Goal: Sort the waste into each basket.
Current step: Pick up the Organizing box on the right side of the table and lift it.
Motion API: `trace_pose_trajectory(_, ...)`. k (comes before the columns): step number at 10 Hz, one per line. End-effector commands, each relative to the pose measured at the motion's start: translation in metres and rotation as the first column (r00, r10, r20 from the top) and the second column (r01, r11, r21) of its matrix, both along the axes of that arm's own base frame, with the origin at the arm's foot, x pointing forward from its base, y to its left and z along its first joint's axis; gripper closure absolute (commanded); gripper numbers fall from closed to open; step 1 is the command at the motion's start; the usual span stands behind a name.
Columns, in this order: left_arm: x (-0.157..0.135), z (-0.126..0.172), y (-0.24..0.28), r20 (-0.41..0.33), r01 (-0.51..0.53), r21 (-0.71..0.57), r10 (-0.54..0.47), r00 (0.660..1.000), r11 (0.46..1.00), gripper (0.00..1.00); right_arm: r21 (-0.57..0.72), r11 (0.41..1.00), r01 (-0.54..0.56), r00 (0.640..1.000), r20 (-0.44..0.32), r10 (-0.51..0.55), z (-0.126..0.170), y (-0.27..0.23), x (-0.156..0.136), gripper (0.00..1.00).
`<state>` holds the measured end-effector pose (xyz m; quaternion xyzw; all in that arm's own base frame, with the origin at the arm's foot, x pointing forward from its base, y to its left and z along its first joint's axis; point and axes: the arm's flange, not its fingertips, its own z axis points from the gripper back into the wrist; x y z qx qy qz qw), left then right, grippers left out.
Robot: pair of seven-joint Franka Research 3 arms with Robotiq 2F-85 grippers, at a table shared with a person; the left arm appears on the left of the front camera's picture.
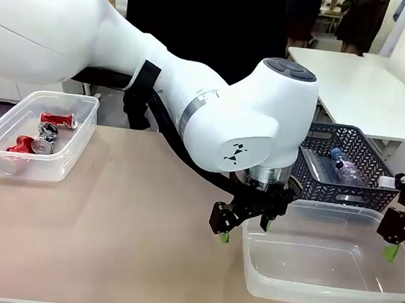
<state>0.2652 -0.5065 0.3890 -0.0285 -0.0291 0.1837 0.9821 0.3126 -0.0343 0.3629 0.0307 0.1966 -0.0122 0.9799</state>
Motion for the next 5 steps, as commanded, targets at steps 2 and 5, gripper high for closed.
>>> trace_pose_trajectory(2, -0.0004, -0.0043, -0.009, 0.028, -0.042, -0.002, 0.042, 0.999, 0.999, 1.0, 0.019, 1.0, -0.005, 0.998, 0.066, 0.004, -0.0244, 0.0038, -0.0483, 1.0)
trace_pose_trajectory(5, -0.0039, -0.0039, -0.0069, 0.046, 0.021, -0.009, -0.021, 0.999, 1.0, 0.86, 0.024, 1.0, 0.017, 0.997, 0.072, -0.019, -0.0241, 0.0045, -0.0496, 1.0)
